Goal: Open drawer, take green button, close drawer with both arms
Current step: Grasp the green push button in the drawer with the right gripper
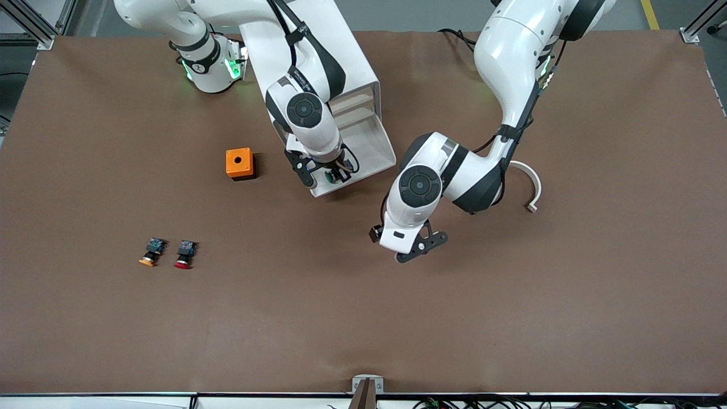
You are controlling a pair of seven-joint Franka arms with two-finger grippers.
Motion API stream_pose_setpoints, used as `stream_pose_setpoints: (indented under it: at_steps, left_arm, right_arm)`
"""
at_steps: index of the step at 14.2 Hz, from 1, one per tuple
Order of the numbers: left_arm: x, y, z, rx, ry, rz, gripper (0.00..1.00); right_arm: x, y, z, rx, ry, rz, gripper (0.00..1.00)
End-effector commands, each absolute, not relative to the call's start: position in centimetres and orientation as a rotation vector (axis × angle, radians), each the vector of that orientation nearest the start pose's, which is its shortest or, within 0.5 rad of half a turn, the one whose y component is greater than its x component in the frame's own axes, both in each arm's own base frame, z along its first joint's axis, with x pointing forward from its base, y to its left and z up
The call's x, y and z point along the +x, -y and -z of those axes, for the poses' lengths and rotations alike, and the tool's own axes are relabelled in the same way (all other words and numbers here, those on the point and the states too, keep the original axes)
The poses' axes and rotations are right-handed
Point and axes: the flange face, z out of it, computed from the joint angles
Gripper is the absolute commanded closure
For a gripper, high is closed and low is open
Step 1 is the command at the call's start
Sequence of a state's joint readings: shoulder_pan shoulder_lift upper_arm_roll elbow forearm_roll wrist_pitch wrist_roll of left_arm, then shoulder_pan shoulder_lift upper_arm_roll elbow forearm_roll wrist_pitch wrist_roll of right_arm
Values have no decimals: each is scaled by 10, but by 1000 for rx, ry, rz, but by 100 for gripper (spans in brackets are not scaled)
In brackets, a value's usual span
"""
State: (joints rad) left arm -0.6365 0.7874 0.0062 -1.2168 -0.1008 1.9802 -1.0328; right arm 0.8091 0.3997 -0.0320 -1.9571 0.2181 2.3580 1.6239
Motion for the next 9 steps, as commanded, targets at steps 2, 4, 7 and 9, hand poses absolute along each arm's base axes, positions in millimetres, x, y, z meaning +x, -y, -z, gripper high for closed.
stream_pose_setpoints:
  at_steps: [2, 4, 7, 9]
  left_arm:
    - [599, 451, -302, -3098, 690, -97, 0]
    - [598, 451, -301, -3097, 705, -114, 0]
    - [584, 466, -296, -3086, 716, -126, 0]
    - [566, 480, -282, -3051, 720, -141, 0]
  right_arm:
    - [451, -438, -304, -2708, -1437, -224, 100]
    - [467, -428, -318, -2714, -1413, -229, 100]
    - [501, -391, -351, -2720, -1311, -204, 100]
    - [523, -366, -367, -2768, -1198, -204, 100]
